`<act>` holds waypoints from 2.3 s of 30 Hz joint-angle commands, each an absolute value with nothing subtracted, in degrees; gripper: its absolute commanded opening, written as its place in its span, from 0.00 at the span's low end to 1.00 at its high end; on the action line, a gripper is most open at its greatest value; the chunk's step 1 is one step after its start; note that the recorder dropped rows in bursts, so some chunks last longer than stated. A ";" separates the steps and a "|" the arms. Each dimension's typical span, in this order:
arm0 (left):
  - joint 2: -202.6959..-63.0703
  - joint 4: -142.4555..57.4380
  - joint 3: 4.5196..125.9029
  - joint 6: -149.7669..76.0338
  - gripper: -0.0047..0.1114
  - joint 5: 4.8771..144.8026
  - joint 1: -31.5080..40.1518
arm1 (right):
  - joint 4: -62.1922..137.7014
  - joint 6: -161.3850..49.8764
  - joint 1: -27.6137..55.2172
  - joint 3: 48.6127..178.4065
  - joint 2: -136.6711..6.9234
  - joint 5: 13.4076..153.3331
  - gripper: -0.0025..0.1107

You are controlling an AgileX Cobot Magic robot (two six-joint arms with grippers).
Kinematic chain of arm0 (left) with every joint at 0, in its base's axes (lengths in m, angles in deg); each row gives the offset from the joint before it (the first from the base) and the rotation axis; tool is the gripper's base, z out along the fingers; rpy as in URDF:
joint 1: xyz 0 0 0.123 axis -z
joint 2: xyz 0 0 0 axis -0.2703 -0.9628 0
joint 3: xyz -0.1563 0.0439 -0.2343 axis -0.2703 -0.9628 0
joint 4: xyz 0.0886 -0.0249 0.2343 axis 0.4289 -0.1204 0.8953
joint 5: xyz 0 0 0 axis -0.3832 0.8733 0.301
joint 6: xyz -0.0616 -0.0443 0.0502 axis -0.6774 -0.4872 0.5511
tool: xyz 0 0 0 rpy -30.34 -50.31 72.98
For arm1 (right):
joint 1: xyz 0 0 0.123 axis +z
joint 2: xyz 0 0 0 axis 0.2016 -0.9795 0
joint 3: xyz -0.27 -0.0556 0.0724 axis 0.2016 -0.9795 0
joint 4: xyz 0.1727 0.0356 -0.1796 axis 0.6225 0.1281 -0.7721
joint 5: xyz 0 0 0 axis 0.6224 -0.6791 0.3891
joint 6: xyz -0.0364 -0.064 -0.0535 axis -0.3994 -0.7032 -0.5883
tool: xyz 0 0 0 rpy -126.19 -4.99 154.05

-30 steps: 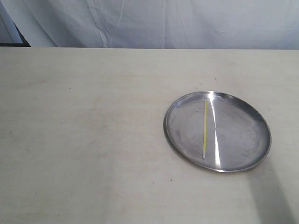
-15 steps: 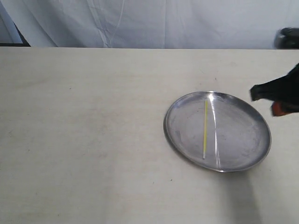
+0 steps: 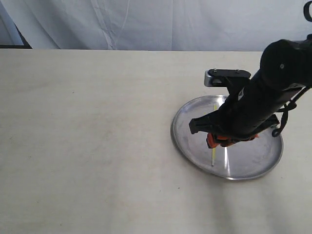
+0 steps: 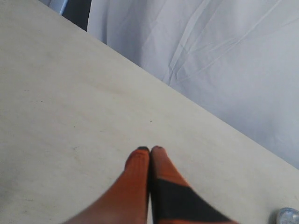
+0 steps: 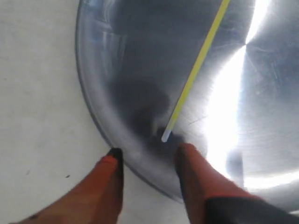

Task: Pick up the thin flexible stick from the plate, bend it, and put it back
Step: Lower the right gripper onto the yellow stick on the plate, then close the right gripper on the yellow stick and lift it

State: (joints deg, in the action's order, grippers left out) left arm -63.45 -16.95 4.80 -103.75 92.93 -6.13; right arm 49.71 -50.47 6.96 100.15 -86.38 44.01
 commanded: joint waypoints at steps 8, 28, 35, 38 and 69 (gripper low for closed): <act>-63.07 -16.42 4.52 -103.68 0.04 92.71 -5.76 | 40.25 -42.97 7.13 101.03 -94.90 48.77 0.43; -63.07 -16.42 4.52 -103.68 0.04 92.71 -5.76 | 39.34 -38.38 7.80 102.04 -101.34 51.19 0.28; -63.07 -16.41 4.52 -103.68 0.04 92.61 -5.76 | 37.75 -38.62 7.80 102.04 -103.49 50.79 0.28; -63.07 -16.41 4.52 -103.68 0.04 92.61 -5.76 | 36.71 -38.62 7.80 102.04 -103.63 50.79 0.18; -63.07 -16.41 4.52 -103.68 0.04 92.61 -5.76 | 43.49 -48.38 7.80 89.37 -54.85 38.57 0.01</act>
State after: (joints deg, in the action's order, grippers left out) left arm -63.45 -16.84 4.80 -103.75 92.93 -6.13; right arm 40.30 -44.84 7.91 89.79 -58.74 41.65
